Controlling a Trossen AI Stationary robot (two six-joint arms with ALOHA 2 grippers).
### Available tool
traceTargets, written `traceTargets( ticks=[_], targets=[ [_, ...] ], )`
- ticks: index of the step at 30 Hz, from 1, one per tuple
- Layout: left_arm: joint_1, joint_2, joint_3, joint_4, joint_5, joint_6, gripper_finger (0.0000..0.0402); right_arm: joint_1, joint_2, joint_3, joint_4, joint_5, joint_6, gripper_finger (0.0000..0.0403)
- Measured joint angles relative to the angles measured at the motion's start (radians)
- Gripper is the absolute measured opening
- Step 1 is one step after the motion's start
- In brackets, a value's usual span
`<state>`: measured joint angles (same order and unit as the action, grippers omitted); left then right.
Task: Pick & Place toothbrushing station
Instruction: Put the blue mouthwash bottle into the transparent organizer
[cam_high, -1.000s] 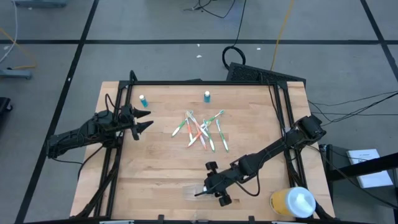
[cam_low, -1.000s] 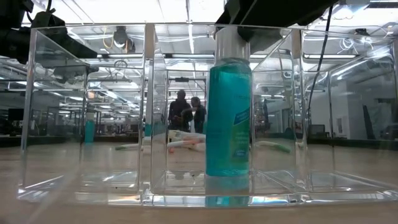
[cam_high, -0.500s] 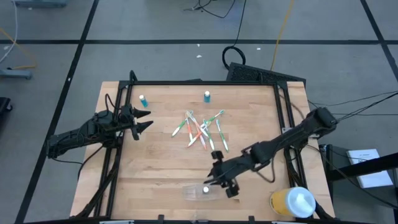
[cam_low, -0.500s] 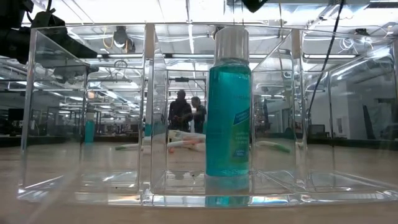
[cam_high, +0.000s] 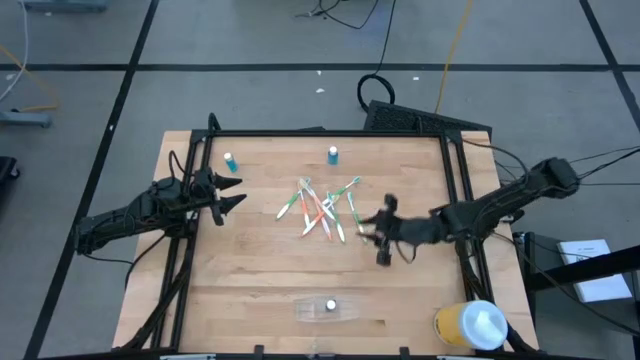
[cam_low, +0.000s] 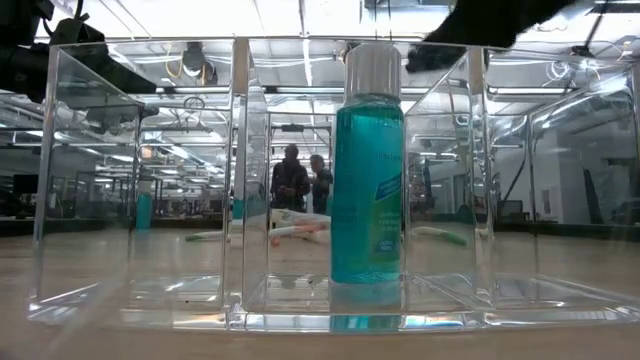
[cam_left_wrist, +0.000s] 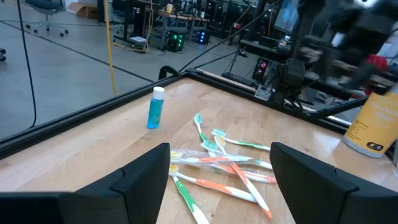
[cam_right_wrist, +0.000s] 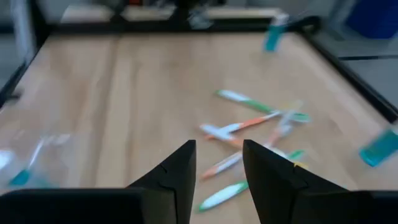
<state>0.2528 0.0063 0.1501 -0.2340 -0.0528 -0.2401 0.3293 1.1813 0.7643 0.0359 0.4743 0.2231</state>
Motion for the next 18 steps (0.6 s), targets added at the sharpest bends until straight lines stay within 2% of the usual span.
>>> traceTargets(
  ticks=[4, 9, 14, 18],
  targets=[
    [0.000, 0.000, 0.000, 0.000, 0.000, 0.000, 0.0283, -0.125, -0.098, -0.206, 0.239, -0.003, -0.004, 0.0123],
    [0.000, 0.000, 0.000, 0.000, 0.000, 0.000, 0.0283, -0.283, -0.146, -0.403, 0.447, -0.016, -0.012, 0.0123],
    [0.000, 0.000, 0.000, 0.000, 0.000, 0.000, 0.0283, -0.424, -0.154, -0.534, 0.688, -0.156, -0.037, 0.0123],
    [0.000, 0.000, 0.000, 0.000, 0.000, 0.000, 0.0283, -0.507, -0.155, -0.587, 0.793, -0.265, -0.046, 0.0123]
  ],
)
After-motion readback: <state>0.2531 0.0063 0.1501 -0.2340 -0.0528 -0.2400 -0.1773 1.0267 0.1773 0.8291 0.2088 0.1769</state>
